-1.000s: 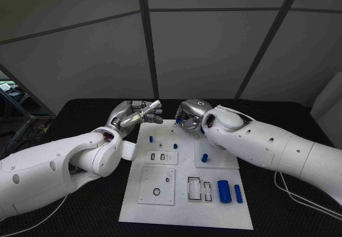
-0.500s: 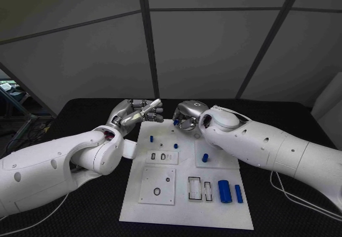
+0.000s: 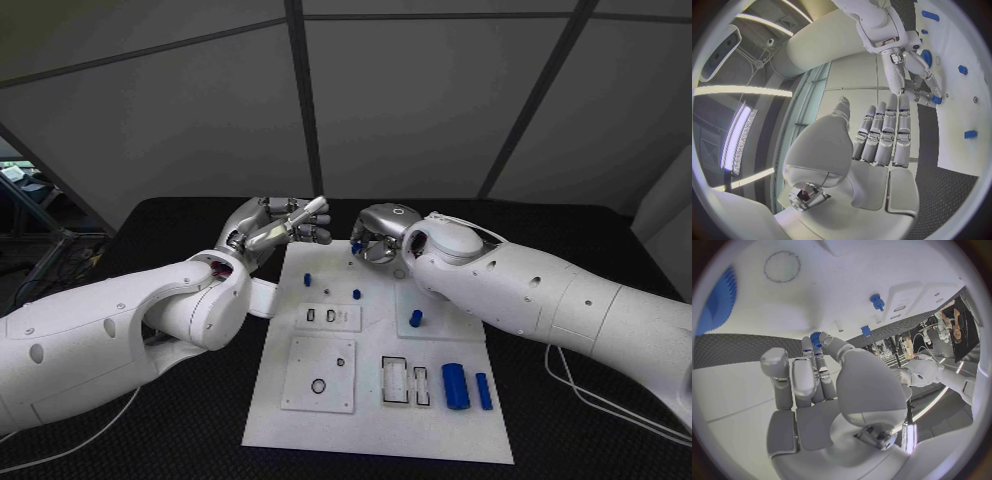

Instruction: Assemble the parts on the task board

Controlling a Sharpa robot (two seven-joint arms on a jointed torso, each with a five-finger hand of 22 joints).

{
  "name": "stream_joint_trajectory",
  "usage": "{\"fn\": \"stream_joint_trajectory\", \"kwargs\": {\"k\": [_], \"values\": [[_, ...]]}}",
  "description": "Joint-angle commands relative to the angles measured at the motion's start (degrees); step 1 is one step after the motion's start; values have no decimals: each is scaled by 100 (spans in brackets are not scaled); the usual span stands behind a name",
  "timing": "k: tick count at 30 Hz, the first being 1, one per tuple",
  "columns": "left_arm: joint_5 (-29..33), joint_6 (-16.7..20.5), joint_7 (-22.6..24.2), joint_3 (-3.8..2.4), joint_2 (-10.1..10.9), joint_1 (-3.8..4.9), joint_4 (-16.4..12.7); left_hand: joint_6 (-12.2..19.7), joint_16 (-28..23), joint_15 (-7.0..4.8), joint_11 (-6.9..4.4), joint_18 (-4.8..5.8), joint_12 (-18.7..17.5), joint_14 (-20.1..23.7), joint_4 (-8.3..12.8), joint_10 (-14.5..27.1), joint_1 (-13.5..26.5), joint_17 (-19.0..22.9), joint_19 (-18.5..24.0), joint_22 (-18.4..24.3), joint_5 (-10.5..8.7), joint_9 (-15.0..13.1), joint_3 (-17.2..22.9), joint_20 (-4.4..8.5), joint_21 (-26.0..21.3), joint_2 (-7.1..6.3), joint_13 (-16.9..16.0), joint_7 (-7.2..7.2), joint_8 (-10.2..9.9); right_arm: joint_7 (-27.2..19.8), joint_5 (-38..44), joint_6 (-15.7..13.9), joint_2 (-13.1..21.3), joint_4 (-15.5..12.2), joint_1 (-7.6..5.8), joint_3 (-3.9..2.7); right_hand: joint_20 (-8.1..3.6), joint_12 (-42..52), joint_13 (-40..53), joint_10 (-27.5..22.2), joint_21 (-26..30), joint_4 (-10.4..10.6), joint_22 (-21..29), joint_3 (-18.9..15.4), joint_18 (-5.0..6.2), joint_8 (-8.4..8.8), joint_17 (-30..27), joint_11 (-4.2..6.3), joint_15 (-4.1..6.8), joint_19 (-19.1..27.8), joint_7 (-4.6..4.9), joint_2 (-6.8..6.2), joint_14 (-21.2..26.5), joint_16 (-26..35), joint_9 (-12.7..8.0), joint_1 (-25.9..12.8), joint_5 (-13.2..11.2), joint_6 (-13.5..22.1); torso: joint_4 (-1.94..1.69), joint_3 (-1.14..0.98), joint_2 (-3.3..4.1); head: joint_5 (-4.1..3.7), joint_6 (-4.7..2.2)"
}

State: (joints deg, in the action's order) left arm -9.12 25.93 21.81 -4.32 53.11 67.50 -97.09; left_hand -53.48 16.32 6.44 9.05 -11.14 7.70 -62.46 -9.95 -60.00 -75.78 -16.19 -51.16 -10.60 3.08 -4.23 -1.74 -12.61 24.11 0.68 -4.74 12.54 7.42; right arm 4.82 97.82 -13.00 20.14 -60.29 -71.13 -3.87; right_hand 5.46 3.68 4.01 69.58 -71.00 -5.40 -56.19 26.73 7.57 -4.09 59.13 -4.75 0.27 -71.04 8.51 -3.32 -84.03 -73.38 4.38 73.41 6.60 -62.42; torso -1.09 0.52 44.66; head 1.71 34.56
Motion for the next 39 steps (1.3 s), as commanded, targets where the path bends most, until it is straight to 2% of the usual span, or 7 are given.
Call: {"fn": "stream_joint_trajectory", "kwargs": {"k": [1, 8, 17, 23, 30, 33, 39], "values": [[-5, -48, 13, -4, -4, 13, 2, -5, -30, -1, 41, 89, -28, 44, 27, -3, 61, -7, 50, 7, -8, 9, 5, 1, -37, 10, -6, 24, -28, -43, 63, 122, -2, 22, -3, 12, 78, -18, -46, -468, 104, 68, 218, -24, -69, 53, -114, -95, -132, 174, 86, -155, -87, 37, -27, -75, -20, 149, 5, -2, -1, 0, 2], [-5, -54, 6, -4, -1, 16, 11, -5, -30, 0, 42, 89, -30, 49, 26, -2, 63, -7, 53, 8, -8, 10, 4, 0, -39, 10, -6, 26, -30, -151, 41, -119, 22, -32, -3, 16, 229, 29, -35, -1578, 771, 99, 1222, -461, 117, 53, -1007, -291, -285, 851, -35, -306, 176, 594, -63, -34, 17, 1033, 10, -3, -1, -2, -3], [-5, -96, -7, -4, 19, 17, 29, -3, -30, 2, 44, 89, -33, 55, 26, 0, 67, -8, 58, 9, -8, 10, 1, -2, -40, 9, -6, 29, -34, -180, -112, -605, 492, -555, 0, 16, 241, 229, -12, -1552, 940, 114, 1444, -659, 161, 5, -1362, -271, -279, 986, 0, -233, 265, 815, -23, 58, 162, 929, 17, -5, -11, -4, -18], [-5, -107, -4, -3, 45, 17, 69, -2, -30, 2, 45, 89, -34, 57, 26, 1, 68, -9, 60, 9, -8, 11, 1, -3, -41, 9, -6, 30, -35, -74, -957, -967, 1358, -1403, 1, 11, 157, 674, 76, -857, 686, 205, 1050, -703, 92, -95, -1052, -122, -160, 686, 98, -158, 109, 607, 25, 35, 215, 593, 69, -13, -27, 8, -14], [-5, -120, -3, -2, 56, 17, 147, -1, -30, 3, 45, 88, -34, 59, 27, 1, 67, -9, 61, 9, -8, 11, 1, -4, -41, 9, -6, 30, -36, 266, -1953, -538, 2211, -2093, 0, 1, -34, 1771, 705, 605, 191, 398, 294, -1053, -50, -101, -299, 192, 120, 122, -53, -467, -99, 133, 12, -226, 447, 575, 125, -35, -46, -9, -35], [-5, -127, -5, -2, 50, 17, 179, -1, -30, 3, 45, 88, -35, 60, 28, 1, 66, -9, 62, 9, -8, 11, 1, -4, -41, 9, -6, 30, -37, 402, -2122, -342, 2427, -2191, 0, -1, -107, 2849, 1737, 265, -15, 596, -28, -1498, -111, -204, 329, 188, 136, -104, -76, -551, -189, -283, 25, -205, 523, 704, 110, -27, -35, -45, -50], [-5, -149, -14, -2, 22, 17, 220, -2, -30, 3, 46, 88, -35, 63, 30, 1, 64, -10, 63, 10, -8, 11, 2, -5, -41, 9, -6, 29, -37, 608, -2223, -62, 2481, -1966, 0, 0, -37, 4597, 3670, -265, -194, 931, -316, -1872, -164, -385, 932, 143, 80, -240, -10, -399, -231, -657, 32, -8, 616, 962, 113, -25, -32, -92, -48]]}}
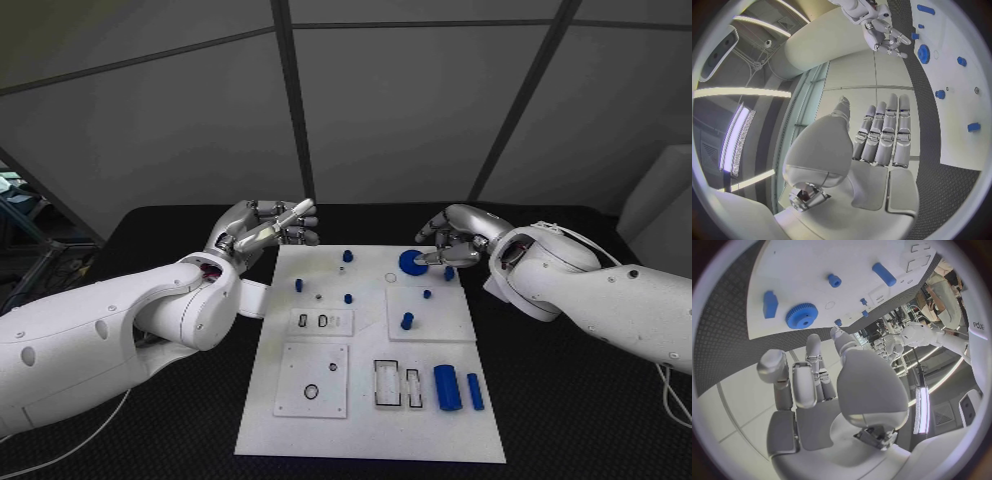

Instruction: Assemble the parts on the task board

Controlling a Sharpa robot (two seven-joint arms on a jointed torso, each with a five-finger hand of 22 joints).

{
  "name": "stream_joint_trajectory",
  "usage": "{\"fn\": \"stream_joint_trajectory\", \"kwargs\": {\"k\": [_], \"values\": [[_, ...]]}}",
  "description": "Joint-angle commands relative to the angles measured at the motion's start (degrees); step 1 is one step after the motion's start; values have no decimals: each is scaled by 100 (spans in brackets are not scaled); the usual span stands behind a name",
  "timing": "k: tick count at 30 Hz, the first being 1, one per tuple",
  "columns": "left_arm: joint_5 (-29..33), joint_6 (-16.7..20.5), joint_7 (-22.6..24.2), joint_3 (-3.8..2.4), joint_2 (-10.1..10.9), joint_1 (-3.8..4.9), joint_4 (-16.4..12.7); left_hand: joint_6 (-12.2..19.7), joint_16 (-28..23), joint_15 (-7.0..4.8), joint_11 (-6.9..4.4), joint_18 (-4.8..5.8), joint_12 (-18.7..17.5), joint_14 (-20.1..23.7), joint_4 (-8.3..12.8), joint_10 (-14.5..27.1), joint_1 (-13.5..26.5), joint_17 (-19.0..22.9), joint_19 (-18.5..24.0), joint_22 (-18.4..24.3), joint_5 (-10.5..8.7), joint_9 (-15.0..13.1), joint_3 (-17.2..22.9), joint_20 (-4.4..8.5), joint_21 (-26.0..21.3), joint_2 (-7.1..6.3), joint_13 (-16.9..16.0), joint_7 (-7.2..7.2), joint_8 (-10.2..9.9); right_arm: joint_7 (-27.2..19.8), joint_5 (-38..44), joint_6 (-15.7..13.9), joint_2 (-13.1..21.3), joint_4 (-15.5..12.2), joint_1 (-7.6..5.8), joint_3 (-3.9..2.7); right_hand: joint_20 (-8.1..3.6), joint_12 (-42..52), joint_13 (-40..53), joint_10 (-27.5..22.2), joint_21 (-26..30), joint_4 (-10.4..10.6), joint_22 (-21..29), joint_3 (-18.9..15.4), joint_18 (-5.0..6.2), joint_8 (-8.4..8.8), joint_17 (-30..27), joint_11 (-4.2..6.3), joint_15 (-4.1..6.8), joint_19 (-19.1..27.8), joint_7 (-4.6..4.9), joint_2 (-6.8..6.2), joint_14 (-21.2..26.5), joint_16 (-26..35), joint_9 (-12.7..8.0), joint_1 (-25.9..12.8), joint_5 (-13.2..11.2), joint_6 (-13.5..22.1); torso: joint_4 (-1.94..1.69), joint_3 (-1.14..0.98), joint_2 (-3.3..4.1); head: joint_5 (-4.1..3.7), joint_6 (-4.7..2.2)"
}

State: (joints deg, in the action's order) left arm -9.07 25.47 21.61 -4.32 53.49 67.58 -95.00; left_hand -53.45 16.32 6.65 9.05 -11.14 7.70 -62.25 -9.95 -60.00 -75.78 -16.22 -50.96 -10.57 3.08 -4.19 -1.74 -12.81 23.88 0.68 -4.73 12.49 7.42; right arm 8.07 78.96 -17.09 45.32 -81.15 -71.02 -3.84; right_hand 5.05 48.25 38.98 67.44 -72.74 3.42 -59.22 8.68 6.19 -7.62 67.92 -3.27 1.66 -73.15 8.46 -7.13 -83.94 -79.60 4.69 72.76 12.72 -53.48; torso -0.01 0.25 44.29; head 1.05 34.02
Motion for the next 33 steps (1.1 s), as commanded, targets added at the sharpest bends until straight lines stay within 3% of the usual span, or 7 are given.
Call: {"fn": "stream_joint_trajectory", "kwargs": {"k": [1, 3, 10, 21, 33], "values": [[-10, -105, 5, -2, -20, 8, 15, -5, -30, -17, 46, 87, -36, 43, 30, 0, 64, -7, 43, 6, -8, 7, 2, 16, -19, 9, -8, 34, -38, 299, -342, 372, -58, 172, -10, -3, 8, 170, 214, -62, -21, 68, -16, -84, -27, -42, 65, -8, -62, -29, -1, -18, -240, -41, 1, 68, 8, 83, 5, 1, 7, -32, 1], [-10, -110, 3, -2, -25, 8, 19, -5, -30, -17, 46, 87, -36, 43, 30, 0, 64, -7, 43, 6, -8, 7, 2, 16, -19, 9, -8, 34, -38, 312, -348, 415, -101, 250, -10, -3, 15, 234, 299, -75, -25, 103, -23, -114, -27, -62, 84, -14, -67, -29, 5, -14, -241, -52, 1, 94, 15, 112, -14, 8, 11, -51, 0], [-10, -114, -1, -2, -26, 8, 32, -5, -30, -17, 46, 87, -36, 43, 30, 0, 64, -7, 43, 6, -8, 7, 2, 16, -19, 9, -8, 34, -38, 347, -312, 522, -288, 463, -9, -2, 28, 624, 765, 62, -64, 168, -85, -162, -36, -110, 210, -27, -79, -57, 20, 15, -261, -121, -1, 192, 44, 193, -23, 15, 9, -50, 11], [-10, -111, -1, -2, -3, 8, 18, -6, -31, -16, 46, 86, -37, 50, 37, 0, 55, -8, 47, 7, -7, 7, 7, 14, -20, 16, -8, 33, -41, 378, -64, 715, -451, 595, -7, -2, 45, 1574, 1876, 462, -177, 251, -260, -261, -65, -249, 601, -42, -97, -140, 30, 40, -321, -328, 9, 316, 84, 251, -13, 13, 6, -32, 47], [-10, -118, 3, -2, -3, 8, 12, -6, -31, -16, 46, 86, -37, 50, 37, 0, 55, -8, 47, 7, -7, 7, 7, 14, -20, 16, -8, 33, -41, 480, 272, 739, -557, 732, -7, -2, 53, 1744, 2078, 517, -217, 267, -326, -291, -76, -272, 721, -52, -107, -169, 41, 39, -338, -388, 3, 358, 85, 298, -12, 6, 11, -24, 56]]}}
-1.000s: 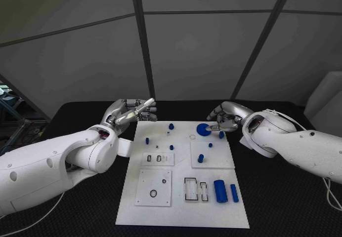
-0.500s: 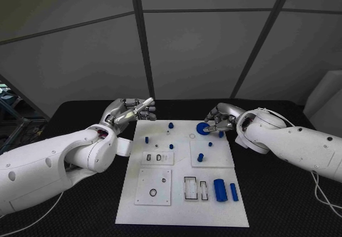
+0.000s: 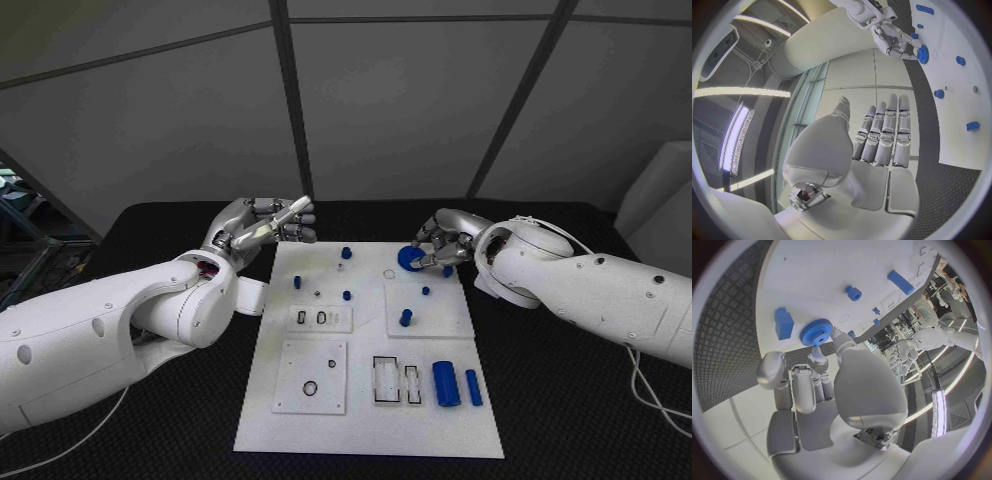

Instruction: Assemble the parts on the task board

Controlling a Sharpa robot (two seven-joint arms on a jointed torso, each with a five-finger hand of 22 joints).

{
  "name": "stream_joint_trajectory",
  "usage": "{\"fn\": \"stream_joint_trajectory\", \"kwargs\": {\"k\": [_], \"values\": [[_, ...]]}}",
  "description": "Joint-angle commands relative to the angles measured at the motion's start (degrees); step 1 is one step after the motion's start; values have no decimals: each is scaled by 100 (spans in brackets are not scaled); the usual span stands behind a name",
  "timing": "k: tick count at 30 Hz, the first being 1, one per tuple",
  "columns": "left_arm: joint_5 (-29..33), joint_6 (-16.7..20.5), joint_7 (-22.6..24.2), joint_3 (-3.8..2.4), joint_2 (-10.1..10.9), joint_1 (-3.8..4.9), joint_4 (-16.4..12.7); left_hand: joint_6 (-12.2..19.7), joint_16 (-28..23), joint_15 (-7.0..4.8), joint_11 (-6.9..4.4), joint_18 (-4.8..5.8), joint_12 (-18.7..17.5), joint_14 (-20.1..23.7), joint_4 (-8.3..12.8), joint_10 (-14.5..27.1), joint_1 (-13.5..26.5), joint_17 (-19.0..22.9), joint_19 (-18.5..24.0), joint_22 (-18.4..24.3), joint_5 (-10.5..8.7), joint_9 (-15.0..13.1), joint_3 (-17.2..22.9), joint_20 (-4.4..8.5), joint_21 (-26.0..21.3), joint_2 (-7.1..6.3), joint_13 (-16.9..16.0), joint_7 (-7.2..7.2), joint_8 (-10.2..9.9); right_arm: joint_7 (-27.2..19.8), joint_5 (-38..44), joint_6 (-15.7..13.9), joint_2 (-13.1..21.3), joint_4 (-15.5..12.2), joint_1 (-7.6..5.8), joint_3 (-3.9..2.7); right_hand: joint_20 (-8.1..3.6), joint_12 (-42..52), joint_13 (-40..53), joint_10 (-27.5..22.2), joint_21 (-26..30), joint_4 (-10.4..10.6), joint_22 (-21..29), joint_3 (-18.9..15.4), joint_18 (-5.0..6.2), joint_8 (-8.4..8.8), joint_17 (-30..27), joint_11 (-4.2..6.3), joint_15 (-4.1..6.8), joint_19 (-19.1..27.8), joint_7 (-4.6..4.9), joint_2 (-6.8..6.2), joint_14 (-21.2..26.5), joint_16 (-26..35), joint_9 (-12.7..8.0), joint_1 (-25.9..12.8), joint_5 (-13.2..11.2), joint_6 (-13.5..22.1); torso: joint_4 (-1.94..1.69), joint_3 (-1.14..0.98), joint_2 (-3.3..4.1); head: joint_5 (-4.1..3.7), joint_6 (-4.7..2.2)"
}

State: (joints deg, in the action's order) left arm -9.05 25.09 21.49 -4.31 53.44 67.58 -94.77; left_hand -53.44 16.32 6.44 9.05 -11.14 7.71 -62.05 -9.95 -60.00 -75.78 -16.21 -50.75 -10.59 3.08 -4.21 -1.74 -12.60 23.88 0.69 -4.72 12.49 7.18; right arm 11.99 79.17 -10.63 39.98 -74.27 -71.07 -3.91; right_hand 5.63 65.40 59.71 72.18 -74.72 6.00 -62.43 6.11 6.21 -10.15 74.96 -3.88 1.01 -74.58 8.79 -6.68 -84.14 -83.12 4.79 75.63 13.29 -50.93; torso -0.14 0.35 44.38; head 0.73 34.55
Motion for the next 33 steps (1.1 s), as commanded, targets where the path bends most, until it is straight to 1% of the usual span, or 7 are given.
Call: {"fn": "stream_joint_trajectory", "kwargs": {"k": [1, 4, 13, 19, 28, 30, 33], "values": [[-12, -82, 15, -3, -1, 8, -11, -6, -31, 5, 46, 87, -38, 29, 37, 0, 55, -9, 26, 9, -7, 9, 7, -8, -20, 16, -9, 33, -17, 94, 277, 89, -36, 60, -2, 5, -5, 30, 5, 42, -19, 10, -5, -34, -78, -19, 16, 10, -42, -26, 8, -6, -318, -37, -7, 71, 28, 42, -1, -4, 2, 8, 5], [-12, -85, 15, -3, -5, 8, -11, -6, -31, 5, 46, 87, -38, 29, 37, 0, 55, -9, 26, 9, -7, 9, 7, -8, -20, 16, -9, 33, -17, 104, 324, 78, -68, 93, -2, 5, -3, 43, 22, 41, -31, 10, -24, -34, -81, -22, 39, 8, -44, -35, 10, -1, -322, -48, -9, 86, 31, 53, -5, -3, 3, 5, 7], [-12, -95, 11, -3, -12, 8, -3, -6, -31, 5, 46, 87, -38, 29, 37, 0, 55, -9, 26, 9, -7, 9, 7, -8, -20, 16, -9, 33, -17, 106, 453, 72, -145, 155, -1, 5, 2, 86, 79, 45, -43, 3, -43, -17, -84, -42, 67, 6, -48, -42, 13, 34, -324, -64, -8, 137, 40, 59, 4, -2, 1, 15, 15], [-12, -102, 9, -3, -14, 8, 0, -6, -31, 5, 46, 87, -38, 29, 37, 0, 55, -9, 26, 9, -7, 9, 7, -8, -20, 16, -9, 33, -17, 61, 488, -61, -152, 152, 1, 6, 4, 149, 159, 75, -63, -5, -76, -6, -90, -69, 111, 7, -48, -57, 10, 52, -330, -85, -3, 169, 55, 42, -1, -3, 1, 13, 14], [-12, -106, 8, -3, -18, 8, 6, -9, -29, 6, 46, 85, -40, 40, 46, -3, 45, -13, 33, 10, -8, 8, 12, -11, -20, 23, -10, 32, -21, 1, 498, -99, -141, 121, 2, 6, 1, 391, 445, 222, -119, 0, -169, -16, -105, -171, 188, 20, -41, -102, -9, 73, -340, -124, 20, 175, 76, -57, 1, -3, 2, 25, 21], [-12, -106, 8, -3, -17, 8, 6, -9, -29, 6, 46, 85, -40, 40, 46, -3, 45, -13, 33, 10, -8, 8, 12, -11, -20, 23, -10, 32, -21, -13, 500, -155, -133, 101, 2, 6, 1, 400, 456, 228, -121, 0, -171, -17, -105, -176, 193, 21, -41, -103, -10, 73, -341, -126, 21, 175, 77, -63, 0, -3, 4, 33, 26], [-12, -109, 7, -3, -16, 8, 9, -9, -29, 6, 46, 85, -40, 40, 46, -3, 45, -13, 33, 10, -8, 8, 12, -11, -20, 23, -10, 32, -21, -59, 536, -384, -119, 68, 3, 6, 0, 423, 485, 241, -141, -3, -207, -18, -112, -182, 229, 23, -39, -123, -12, 72, -347, -142, 21, 180, 78, -65, 4, -4, 1, 34, 28]]}}
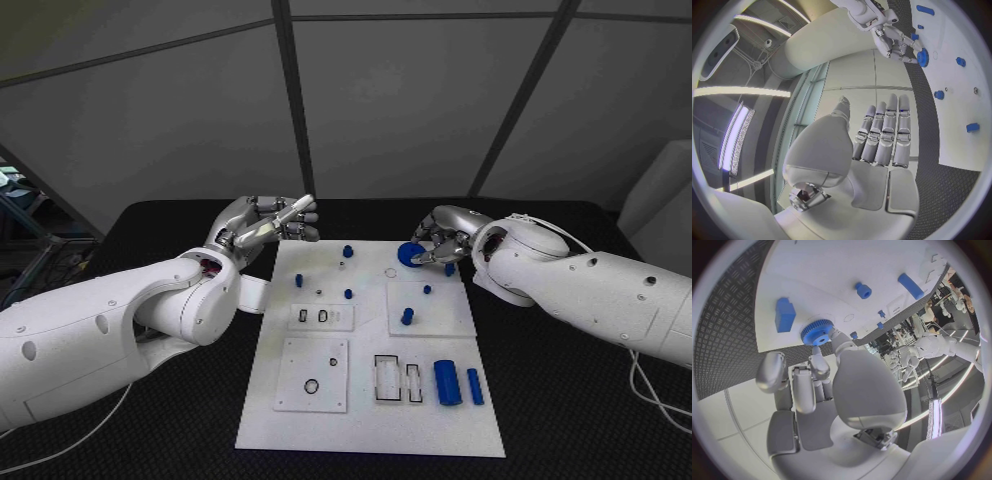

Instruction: Assemble the parts on the task board

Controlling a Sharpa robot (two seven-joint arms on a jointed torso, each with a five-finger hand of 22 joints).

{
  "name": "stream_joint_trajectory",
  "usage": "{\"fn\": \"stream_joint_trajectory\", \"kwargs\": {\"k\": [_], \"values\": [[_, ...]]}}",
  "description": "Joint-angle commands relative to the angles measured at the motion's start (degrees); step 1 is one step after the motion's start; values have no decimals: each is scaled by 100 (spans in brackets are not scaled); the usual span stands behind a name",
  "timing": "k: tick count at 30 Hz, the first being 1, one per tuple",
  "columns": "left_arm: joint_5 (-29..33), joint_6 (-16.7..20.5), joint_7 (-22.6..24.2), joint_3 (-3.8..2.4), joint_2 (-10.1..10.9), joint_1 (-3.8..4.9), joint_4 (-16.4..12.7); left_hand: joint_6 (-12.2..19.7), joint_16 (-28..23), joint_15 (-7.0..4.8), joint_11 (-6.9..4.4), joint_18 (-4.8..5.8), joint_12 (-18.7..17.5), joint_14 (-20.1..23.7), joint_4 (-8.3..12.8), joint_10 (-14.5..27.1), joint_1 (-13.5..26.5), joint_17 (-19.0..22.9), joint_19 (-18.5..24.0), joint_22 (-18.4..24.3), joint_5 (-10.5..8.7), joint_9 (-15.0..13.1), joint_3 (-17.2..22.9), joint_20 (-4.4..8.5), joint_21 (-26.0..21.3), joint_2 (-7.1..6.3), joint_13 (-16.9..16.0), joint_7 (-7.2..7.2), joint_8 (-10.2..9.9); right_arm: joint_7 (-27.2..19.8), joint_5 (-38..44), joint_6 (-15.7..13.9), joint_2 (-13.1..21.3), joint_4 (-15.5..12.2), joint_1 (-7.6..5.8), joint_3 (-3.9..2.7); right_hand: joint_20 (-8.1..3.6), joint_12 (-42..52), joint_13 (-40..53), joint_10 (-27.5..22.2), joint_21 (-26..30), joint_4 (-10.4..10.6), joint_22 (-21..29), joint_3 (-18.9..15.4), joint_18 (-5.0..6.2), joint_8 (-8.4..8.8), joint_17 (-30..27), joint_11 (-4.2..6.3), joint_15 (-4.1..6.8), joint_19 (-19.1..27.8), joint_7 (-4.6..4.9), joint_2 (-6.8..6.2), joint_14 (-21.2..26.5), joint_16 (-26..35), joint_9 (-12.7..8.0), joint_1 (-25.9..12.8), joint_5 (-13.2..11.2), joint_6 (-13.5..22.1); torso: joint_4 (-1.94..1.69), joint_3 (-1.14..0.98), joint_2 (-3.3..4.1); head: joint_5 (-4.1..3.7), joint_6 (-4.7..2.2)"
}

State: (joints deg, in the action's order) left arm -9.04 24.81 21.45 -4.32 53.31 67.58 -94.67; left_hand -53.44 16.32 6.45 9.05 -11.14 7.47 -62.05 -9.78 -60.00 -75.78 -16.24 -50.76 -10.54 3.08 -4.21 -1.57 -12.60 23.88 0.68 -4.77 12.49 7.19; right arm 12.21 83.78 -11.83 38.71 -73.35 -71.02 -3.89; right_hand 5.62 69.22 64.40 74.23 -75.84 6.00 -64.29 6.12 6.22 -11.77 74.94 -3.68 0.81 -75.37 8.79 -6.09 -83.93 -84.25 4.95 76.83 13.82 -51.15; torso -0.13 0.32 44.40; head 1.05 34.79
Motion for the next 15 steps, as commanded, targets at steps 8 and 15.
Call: {"fn": "stream_joint_trajectory", "kwargs": {"k": [8, 15], "values": [[-13, -88, 8, -3, -7, 8, 4, -9, -29, 6, 46, 85, -16, 40, 29, -3, 45, -9, 33, 5, -8, 9, -5, -11, -20, 23, -5, 32, -22, -142, 152, -580, 17, -30, -1, 4, 1, 71, 55, 39, -52, -12, -58, -34, -120, -7, 304, -5, -23, -61, -2, -11, -380, -64, -10, 67, 24, 19, -6, 1, 0, -7, 14], [-13, -91, 6, -3, -8, 8, 10, -12, -28, 6, 45, 84, -17, 43, 33, -6, 41, -11, 35, 6, -8, 9, -3, -13, -20, 26, -6, 31, -23, -121, 164, -505, -5, 31, -1, 4, 7, 49, 37, 0, -57, -4, -64, -50, -121, 12, 320, -19, -33, -59, 14, -27, -381, -72, -26, 63, 22, 93, -3, 3, 2, 5, 37]]}}
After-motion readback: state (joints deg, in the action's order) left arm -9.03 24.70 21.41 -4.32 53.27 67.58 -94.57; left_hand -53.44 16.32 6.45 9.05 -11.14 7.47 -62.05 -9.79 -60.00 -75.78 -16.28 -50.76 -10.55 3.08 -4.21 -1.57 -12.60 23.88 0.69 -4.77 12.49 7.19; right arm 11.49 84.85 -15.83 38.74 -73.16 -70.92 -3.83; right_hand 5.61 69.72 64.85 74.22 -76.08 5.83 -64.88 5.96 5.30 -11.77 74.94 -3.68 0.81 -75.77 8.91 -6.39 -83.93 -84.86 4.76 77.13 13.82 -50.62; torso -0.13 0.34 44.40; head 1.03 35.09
